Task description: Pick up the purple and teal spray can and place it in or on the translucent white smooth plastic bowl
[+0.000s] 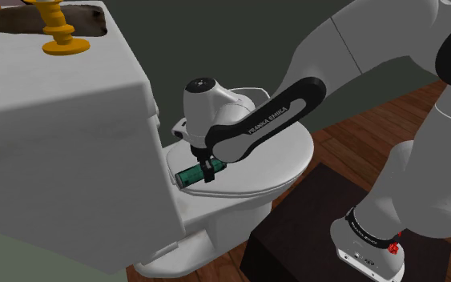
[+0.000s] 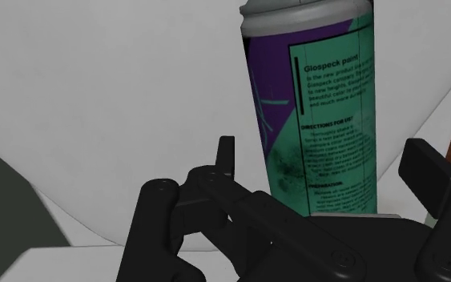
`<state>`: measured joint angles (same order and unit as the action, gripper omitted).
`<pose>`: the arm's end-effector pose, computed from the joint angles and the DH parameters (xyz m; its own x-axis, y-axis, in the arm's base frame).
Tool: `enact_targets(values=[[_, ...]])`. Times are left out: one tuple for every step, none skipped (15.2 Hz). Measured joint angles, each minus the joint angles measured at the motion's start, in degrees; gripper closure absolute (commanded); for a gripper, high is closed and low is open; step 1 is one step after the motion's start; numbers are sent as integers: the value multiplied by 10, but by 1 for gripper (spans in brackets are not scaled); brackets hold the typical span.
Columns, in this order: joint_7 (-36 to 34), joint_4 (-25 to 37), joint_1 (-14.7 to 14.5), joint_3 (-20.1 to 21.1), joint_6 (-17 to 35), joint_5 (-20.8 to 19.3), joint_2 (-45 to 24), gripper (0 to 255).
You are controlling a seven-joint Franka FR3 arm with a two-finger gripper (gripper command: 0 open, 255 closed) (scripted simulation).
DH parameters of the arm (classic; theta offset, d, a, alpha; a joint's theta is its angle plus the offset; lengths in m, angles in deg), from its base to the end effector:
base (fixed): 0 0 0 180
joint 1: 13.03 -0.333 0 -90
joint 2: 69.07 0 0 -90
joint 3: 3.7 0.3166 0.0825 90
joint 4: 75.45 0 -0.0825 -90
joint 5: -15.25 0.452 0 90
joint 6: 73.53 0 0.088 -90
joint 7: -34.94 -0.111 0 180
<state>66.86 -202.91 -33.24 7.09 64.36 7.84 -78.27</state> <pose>0.5083 0.3052 0.2528 0.3717 0.9283 -0.0118 0.9268 -0.3703 0.0622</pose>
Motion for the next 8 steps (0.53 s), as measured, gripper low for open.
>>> enact_targets(values=[[0,0,0,0,0,0,0,0],[0,0,0,0,1,0,0,0],[0,0,0,0,1,0,0,0],[0,0,0,0,1,0,0,0],[0,0,0,0,1,0,0,255],[0,0,0,0,1,0,0,255],[0,0,0,0,1,0,0,255],[0,0,0,0,1,0,0,255]])
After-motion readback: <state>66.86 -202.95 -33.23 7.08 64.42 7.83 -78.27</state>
